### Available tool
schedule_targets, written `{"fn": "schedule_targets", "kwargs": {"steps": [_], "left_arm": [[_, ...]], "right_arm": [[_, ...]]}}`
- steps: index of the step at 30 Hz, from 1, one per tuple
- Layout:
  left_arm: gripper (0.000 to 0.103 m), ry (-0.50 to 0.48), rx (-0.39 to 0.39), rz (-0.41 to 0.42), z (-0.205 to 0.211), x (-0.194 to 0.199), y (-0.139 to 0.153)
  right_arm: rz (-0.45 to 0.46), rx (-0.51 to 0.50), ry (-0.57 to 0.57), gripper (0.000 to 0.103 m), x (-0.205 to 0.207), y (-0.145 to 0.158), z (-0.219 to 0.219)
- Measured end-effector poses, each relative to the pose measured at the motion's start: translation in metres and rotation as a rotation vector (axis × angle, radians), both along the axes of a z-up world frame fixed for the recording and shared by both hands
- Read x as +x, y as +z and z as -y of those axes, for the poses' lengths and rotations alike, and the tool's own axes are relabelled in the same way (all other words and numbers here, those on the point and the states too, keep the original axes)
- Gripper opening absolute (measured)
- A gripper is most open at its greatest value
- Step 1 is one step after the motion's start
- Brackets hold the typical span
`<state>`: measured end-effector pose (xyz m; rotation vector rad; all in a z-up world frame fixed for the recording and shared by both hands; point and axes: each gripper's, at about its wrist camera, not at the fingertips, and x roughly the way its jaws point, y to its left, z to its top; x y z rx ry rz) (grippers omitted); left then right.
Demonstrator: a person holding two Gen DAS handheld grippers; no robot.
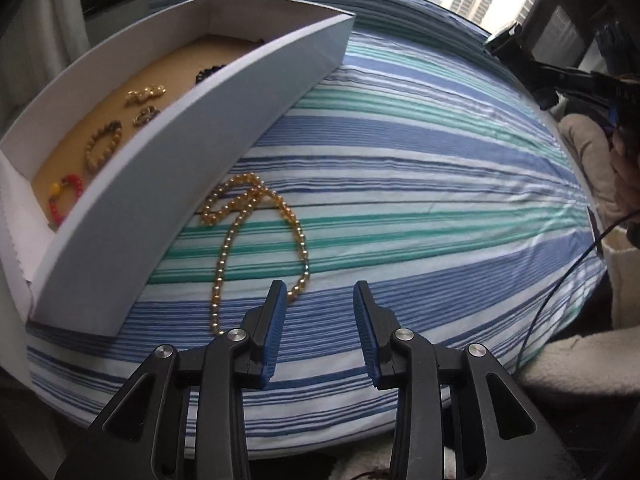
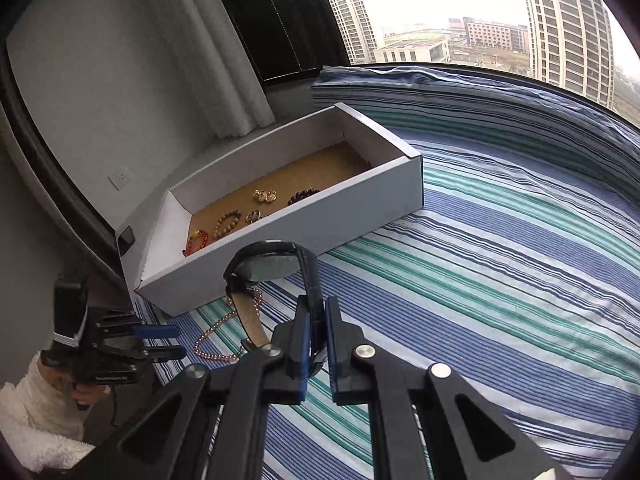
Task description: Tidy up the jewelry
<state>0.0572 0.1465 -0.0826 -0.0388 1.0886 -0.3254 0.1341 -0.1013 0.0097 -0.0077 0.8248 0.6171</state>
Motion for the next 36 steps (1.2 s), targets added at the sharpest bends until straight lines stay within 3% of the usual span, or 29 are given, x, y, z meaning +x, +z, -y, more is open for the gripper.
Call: {"fn": "schedule_targets", "kwargs": {"steps": [4, 7, 11, 13, 14, 15, 16, 18, 19, 22, 28, 36], "left_arm": [[0.039, 0.014, -0.014, -0.020, 0.008, 0.025, -0.008], [0.042, 0.074, -0.031, -0.042, 0.013, 0.055, -0.015], [0.042, 0.206, 0.009, -0.096, 0.012, 0.090, -0.041], [0.051, 0.294, 0.035, -0.109, 0.008, 0.101, -0.052], [0.059, 0.312, 0.038, -0.076, 0.008, 0.103, -0.053], [0.061, 0.325, 0.053, -0.071, 0.010, 0.105, -0.055], [0.059, 0.335, 0.070, -0.049, 0.013, 0.106, -0.056], [0.011, 0.324, 0.103, -0.009, 0.021, 0.107, -0.057], [0.005, 0.300, 0.073, -0.015, 0.022, 0.107, -0.058], [0.004, 0.259, -0.026, -0.034, 0.020, 0.098, -0.054], [0.004, 0.193, -0.110, 0.035, 0.021, 0.057, -0.007], [0.004, 0.183, -0.183, 0.173, -0.008, 0.031, 0.096]], "right_arm": [[-0.015, -0.001, -0.017, 0.007, -0.004, -0.009, 0.008], [-0.026, 0.010, -0.033, 0.007, -0.004, -0.014, 0.012], [-0.028, 0.038, -0.042, 0.007, -0.007, -0.017, 0.018], [-0.024, 0.043, -0.042, 0.007, -0.009, -0.018, 0.020], [-0.023, 0.045, -0.042, 0.007, -0.010, -0.019, 0.020], [-0.024, 0.046, -0.041, 0.007, -0.010, -0.019, 0.020], [-0.025, 0.048, -0.041, 0.007, -0.009, -0.020, 0.021], [-0.027, 0.053, -0.044, 0.007, -0.009, -0.022, 0.024], [-0.027, 0.054, -0.046, 0.007, -0.009, -0.022, 0.026], [-0.021, 0.054, -0.062, 0.007, -0.009, -0.022, 0.032], [-0.014, 0.057, -0.098, 0.007, -0.010, -0.019, 0.047], [0.020, 0.065, -0.089, 0.007, -0.013, 0.001, 0.042]]}}
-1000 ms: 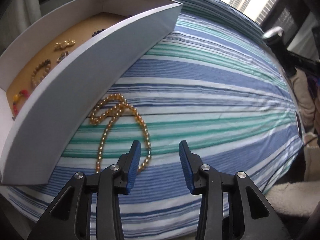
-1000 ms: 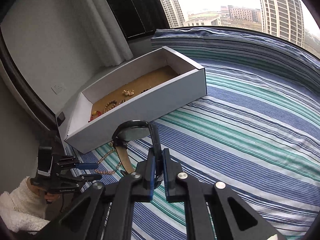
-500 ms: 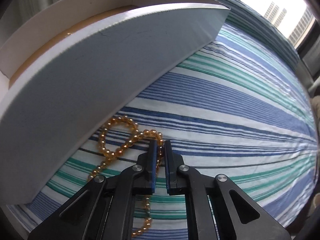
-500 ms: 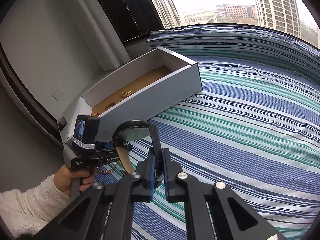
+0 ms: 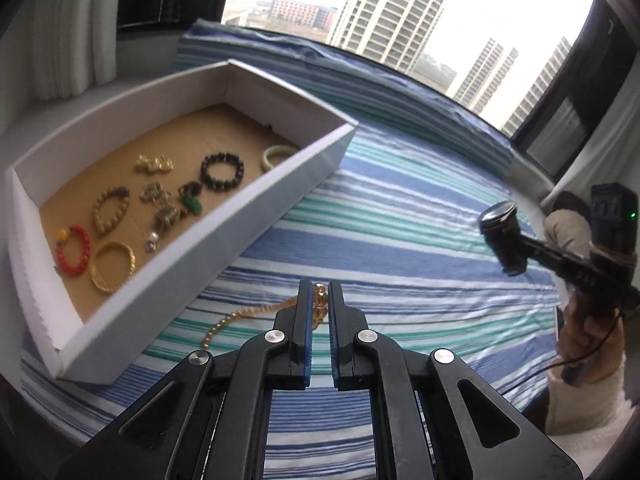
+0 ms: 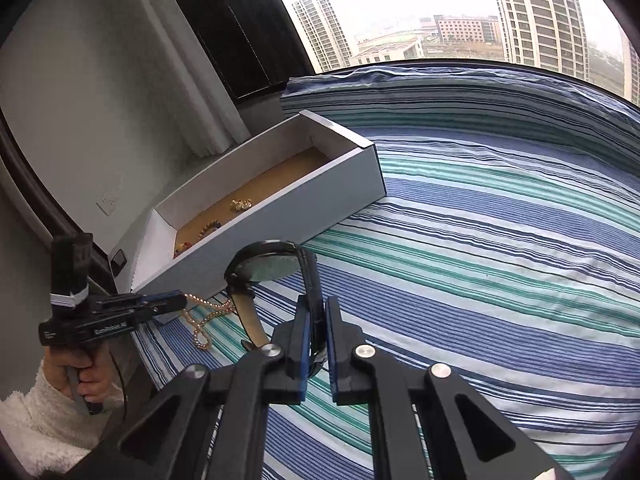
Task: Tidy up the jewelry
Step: 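Lower the amber strand into the box with the left tool while the right lowers the watch in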
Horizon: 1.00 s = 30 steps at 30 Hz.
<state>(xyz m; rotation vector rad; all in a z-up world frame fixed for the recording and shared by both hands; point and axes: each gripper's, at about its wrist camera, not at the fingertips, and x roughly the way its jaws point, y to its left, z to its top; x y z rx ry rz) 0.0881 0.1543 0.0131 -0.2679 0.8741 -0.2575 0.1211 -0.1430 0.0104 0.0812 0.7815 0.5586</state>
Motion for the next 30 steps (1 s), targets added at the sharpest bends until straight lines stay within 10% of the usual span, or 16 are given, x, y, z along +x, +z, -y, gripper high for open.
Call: {"fn": "schedule_targets", "kwargs": {"steps": [16, 22, 30], "left_arm": [[0.005, 0.138, 0.056, 0.223, -0.096, 0.051, 0.164], [0.005, 0.244, 0.164, 0.184, -0.140, 0.113, 0.137], [0.006, 0.331, 0.252, 0.034, -0.185, 0.180, 0.029]], "right_arm": [[0.166, 0.007, 0.083, 0.007, 0.082, 0.108, -0.078], [0.123, -0.012, 0.118, 0.007, 0.160, 0.110, -0.146], [0.037, -0.137, 0.126, 0.007, 0.255, 0.040, -0.231]]}}
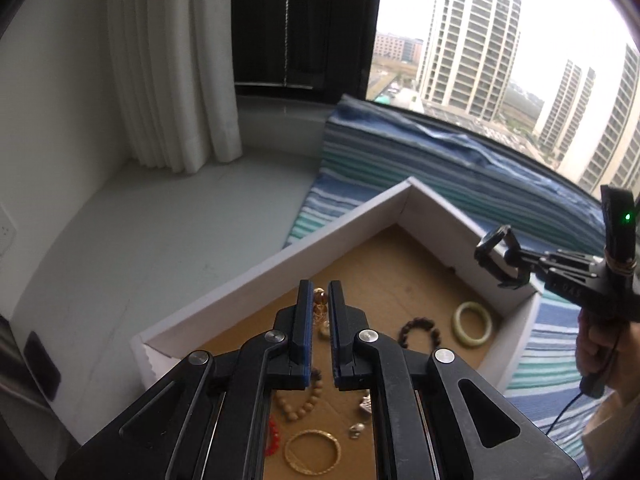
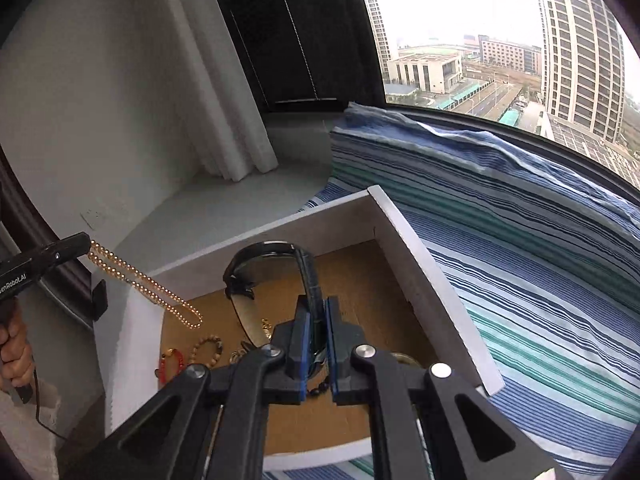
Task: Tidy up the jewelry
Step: 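Lower the amber strand into the box with the left tool while the right lowers the watch in, then open both tools and withdraw them from the box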
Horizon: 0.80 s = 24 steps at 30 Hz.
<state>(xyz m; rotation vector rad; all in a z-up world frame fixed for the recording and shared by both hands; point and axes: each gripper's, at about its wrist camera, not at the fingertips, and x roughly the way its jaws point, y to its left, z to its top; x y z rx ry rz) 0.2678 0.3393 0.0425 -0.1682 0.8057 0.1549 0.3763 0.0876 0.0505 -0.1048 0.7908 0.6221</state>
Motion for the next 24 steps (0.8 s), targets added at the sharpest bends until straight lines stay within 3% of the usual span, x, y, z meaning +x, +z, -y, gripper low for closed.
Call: {"fn": "schedule_targets", "kwargs": {"steps": [3, 4, 5, 6, 7, 11, 15, 18, 24], "left_arm": [[0.010, 0.016, 0.008, -0.033, -0.004, 0.003, -0.026], [0.027, 0.027, 0.019, -0.042, -0.003, 0.002, -0.031], [0.055, 0.038, 0.027, -0.046, -0.002, -0.001, -0.034], [0.067, 0.055, 0.038, -0.038, -0.001, -0.006, -0.035], [0.082, 0.074, 0.058, -0.015, 0.002, -0.013, -0.034], [0.101, 0.134, 0.161, 0.060, 0.026, -0.046, -0.025], [0.102, 0.165, 0.190, 0.125, 0.049, -0.076, -0.015], [0.102, 0.191, 0.206, 0.137, 0.064, -0.094, -0.008], [0.102, 0.227, 0.219, 0.125, 0.082, -0.114, -0.005]], "right_arm": [[0.013, -0.066, -0.016, 0.011, 0.018, -0.028, -0.018], [0.008, -0.086, -0.031, 0.015, 0.023, -0.036, -0.020], [-0.001, -0.091, -0.047, 0.021, 0.027, -0.041, -0.020], [-0.007, -0.089, -0.066, 0.044, 0.029, -0.044, -0.018], [-0.010, -0.077, -0.079, 0.059, 0.029, -0.044, -0.016], [0.018, -0.078, -0.087, 0.060, 0.012, -0.036, -0.007], [0.071, -0.087, -0.060, 0.062, -0.021, -0.023, 0.000], [0.093, -0.094, -0.025, 0.074, -0.046, -0.017, 0.002], [0.108, -0.102, 0.029, 0.074, -0.089, -0.008, 0.003]]}}
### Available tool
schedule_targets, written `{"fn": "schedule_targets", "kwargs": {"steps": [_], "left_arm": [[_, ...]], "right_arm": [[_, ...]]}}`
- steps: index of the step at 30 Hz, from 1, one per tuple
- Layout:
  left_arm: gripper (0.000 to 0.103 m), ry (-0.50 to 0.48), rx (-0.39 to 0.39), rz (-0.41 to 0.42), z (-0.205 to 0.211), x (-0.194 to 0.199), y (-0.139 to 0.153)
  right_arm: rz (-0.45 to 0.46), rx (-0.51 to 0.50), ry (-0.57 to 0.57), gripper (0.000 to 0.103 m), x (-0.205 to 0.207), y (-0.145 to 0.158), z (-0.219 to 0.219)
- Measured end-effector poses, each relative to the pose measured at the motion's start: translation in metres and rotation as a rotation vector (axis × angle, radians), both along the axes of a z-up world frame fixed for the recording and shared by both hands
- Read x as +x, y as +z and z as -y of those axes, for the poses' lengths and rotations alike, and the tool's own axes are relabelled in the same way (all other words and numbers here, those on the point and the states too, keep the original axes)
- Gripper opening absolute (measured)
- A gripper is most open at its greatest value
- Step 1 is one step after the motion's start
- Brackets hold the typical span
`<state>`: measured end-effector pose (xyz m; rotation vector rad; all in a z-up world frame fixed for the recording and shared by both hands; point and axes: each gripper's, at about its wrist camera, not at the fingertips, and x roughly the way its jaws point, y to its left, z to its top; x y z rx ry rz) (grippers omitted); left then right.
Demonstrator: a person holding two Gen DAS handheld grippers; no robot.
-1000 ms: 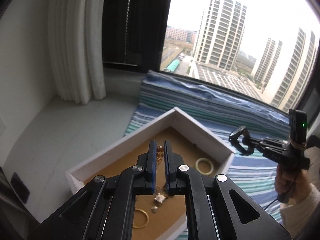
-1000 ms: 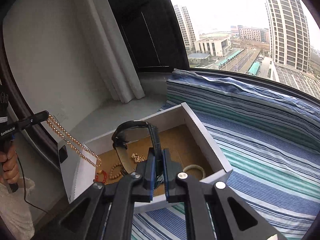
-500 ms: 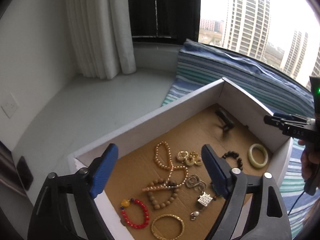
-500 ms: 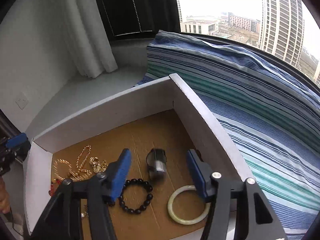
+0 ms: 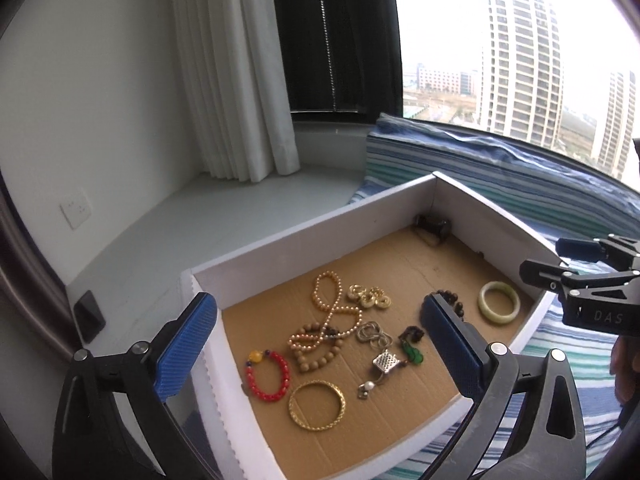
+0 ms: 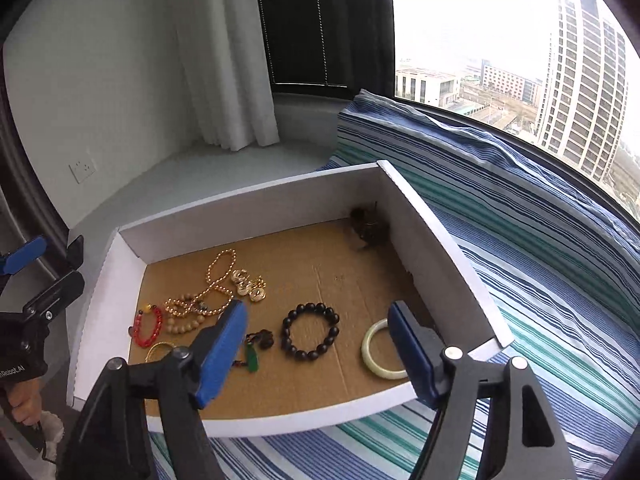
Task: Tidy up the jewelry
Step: 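Open both tools and withdraw them from the box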
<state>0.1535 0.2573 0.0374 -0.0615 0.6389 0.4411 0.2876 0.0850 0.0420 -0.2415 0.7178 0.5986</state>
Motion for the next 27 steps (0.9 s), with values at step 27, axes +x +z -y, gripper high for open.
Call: {"fn": "schedule_targets", "kwargs": {"steps": [27], "left_arm": [[0.102, 0.130, -0.147, -0.129, -0.003, -0.013, -0.028]], "right_arm": [[0.021, -0.123, 0.045, 0.076, -0.050, -0.007, -0.016]]}}
